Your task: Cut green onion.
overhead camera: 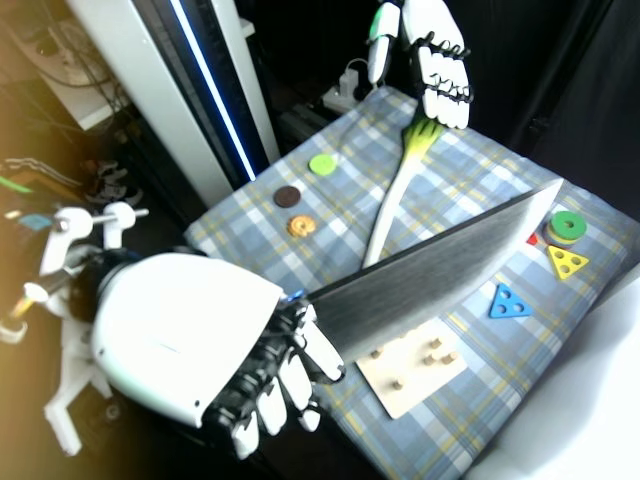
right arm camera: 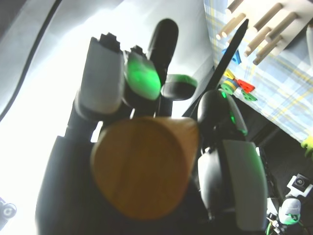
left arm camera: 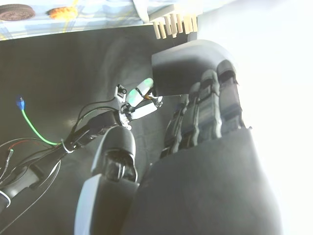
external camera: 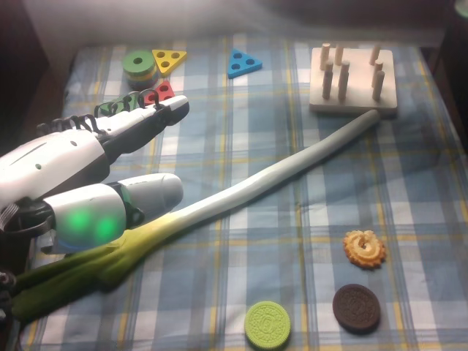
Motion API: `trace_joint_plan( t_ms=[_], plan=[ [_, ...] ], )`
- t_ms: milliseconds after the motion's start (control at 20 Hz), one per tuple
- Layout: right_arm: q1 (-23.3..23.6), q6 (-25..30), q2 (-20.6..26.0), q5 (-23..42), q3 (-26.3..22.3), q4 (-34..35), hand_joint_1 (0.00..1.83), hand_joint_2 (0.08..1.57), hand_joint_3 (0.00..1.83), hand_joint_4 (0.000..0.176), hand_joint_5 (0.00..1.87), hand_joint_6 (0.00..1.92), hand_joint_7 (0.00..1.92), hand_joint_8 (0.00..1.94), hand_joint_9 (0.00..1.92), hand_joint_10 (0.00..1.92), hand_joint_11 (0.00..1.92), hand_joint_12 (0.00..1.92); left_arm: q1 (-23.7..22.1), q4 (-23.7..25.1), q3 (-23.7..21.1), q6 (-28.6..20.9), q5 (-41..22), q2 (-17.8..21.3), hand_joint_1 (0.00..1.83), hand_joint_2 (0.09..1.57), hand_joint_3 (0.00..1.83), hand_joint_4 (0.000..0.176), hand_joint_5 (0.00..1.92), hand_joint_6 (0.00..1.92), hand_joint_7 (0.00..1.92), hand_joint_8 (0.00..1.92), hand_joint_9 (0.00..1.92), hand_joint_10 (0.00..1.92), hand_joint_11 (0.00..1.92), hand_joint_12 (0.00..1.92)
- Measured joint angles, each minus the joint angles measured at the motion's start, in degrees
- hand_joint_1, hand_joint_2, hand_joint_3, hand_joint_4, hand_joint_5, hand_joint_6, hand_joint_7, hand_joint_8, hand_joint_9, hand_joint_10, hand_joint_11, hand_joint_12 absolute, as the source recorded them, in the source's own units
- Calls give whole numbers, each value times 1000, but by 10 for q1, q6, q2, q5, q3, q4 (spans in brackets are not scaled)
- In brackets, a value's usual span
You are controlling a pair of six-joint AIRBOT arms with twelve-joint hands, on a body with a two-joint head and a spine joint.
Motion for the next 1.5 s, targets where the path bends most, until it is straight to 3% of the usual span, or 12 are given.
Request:
trace_joint_plan(
  t_ms=[200,600,650,700,1050,1150,1200,1250,1300,1350,1400,1500],
  plan=[
    [-21,21,-5,2,4,1,343,1536,3,47,707,1921,1143,1941,1341,1921,1484,1921,0,0,0,0,1,0,0,1419,0,0,0,0,58,4,98,6,0,272],
    [-37,28,-11,-2,10,7,343,1536,0,44,748,1921,1168,1941,1375,1921,1528,1921,0,0,0,0,4,-1,0,1430,1,0,26,2,91,3,134,4,0,378],
    [-37,28,-11,-1,10,7,336,1544,0,7,821,1921,1210,1941,1403,1921,1538,1921,0,0,0,0,4,-1,0,1432,1,0,25,1,88,0,127,1,0,364],
    [-42,28,-11,3,10,7,319,1536,0,0,843,1921,1211,1941,1400,1921,1531,1921,0,-2,0,0,4,-3,0,1432,1,0,15,0,76,0,118,0,0,358],
    [-79,35,-29,10,37,50,302,1518,0,0,749,1921,1122,1941,1300,1921,1398,1921,0,0,0,0,5,-4,0,1439,1,0,47,1,106,1,144,2,0,393],
    [-83,36,-35,2,46,54,443,1513,0,0,675,1768,929,1941,1143,1921,1300,1921,0,0,0,0,5,-4,0,1443,1,0,40,2,96,2,133,2,0,358],
    [-85,38,-38,0,49,54,834,1400,0,0,595,1633,730,1726,826,1890,906,1921,0,1,0,0,4,-4,0,1442,0,0,40,2,96,2,133,1,0,354],
    [-87,46,-40,-2,54,57,817,1367,0,63,550,1621,602,1047,578,1290,464,1509,0,0,0,0,5,-4,0,1443,1,0,47,3,103,3,139,3,0,381],
    [-87,47,-41,-3,55,57,817,1367,0,63,550,1621,602,1047,578,1290,464,1509,0,0,0,0,5,-4,0,1443,1,0,47,3,103,3,139,3,0,381],
    [-87,51,-43,-3,60,56,580,1292,0,15,346,651,307,415,248,547,92,1034,0,0,0,0,5,-4,0,1447,1,0,69,3,140,3,172,4,0,480],
    [-87,55,-43,-5,62,55,534,1243,0,13,299,193,321,135,272,272,18,978,0,0,0,0,5,-4,0,1448,0,0,62,1,133,3,167,2,0,466],
    [-87,62,-43,-3,64,56,596,1072,0,100,37,8,178,20,152,32,0,437,0,0,0,0,4,-4,0,1438,0,0,4,0,52,2,99,1,0,315]
  ],
)
